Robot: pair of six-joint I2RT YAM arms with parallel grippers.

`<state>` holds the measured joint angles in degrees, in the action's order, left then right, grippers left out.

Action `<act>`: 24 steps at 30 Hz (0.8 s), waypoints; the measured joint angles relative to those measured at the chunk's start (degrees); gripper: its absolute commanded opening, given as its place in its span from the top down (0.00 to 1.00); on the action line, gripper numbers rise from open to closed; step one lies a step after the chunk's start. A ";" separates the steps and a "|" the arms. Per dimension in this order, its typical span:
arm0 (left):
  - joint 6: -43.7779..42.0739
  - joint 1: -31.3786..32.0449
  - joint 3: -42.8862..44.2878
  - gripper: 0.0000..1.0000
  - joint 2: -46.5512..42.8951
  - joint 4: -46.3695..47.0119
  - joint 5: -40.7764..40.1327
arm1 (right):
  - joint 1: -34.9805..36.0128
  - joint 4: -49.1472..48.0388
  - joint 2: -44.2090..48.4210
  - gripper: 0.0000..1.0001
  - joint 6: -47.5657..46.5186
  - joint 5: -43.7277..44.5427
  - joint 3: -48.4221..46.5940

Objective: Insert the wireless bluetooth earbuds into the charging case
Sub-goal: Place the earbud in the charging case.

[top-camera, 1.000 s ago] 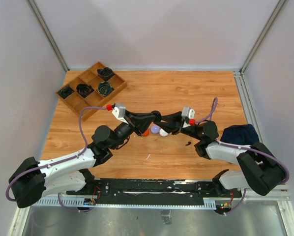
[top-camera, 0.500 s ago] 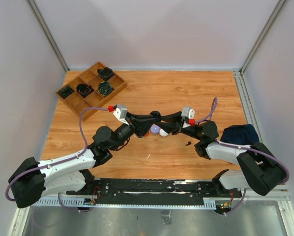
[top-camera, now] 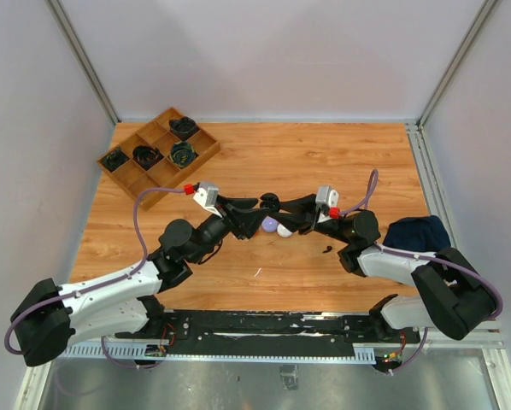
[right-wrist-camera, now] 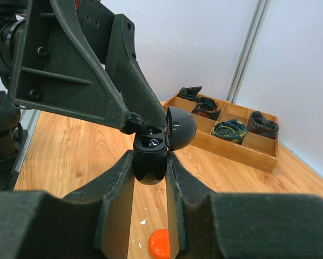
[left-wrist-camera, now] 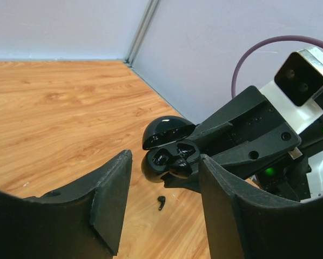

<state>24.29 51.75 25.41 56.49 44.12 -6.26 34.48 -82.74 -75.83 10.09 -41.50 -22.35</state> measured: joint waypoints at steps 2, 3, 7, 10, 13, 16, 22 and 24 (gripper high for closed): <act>0.02 0.00 0.00 0.37 -0.92 -1.66 -0.68 | 0.00 -0.28 0.00 0.84 0.00 0.00 0.00; 0.02 0.00 0.00 0.35 -1.44 -2.38 -0.94 | 0.00 -0.28 0.00 0.84 0.00 0.00 0.00; -0.02 0.00 0.07 0.32 -3.52 -4.94 -2.01 | 0.00 -0.46 0.00 0.84 0.02 0.00 0.00; -0.07 0.00 0.31 0.32 -4.17 -6.67 -2.54 | 0.00 -0.57 0.00 0.84 0.02 0.00 0.00; -0.33 0.00 0.50 0.32 -4.26 -8.28 -2.97 | 0.00 -0.59 0.00 0.84 0.00 0.00 0.00; -0.68 0.00 0.61 0.32 -4.26 -9.09 -3.10 | 0.00 -0.57 0.00 0.84 0.00 0.02 0.00; -1.18 0.04 0.96 0.32 -4.26 -10.60 -4.63 | 0.00 -0.57 0.00 0.84 0.00 0.02 0.00; -1.18 0.04 0.96 0.32 -4.26 -11.37 -5.38 | 0.00 -0.61 0.00 0.84 0.00 0.02 0.00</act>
<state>23.11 51.79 26.37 52.23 32.75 -11.64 34.48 -83.35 -75.83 10.09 -41.47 -22.35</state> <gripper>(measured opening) 0.681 0.265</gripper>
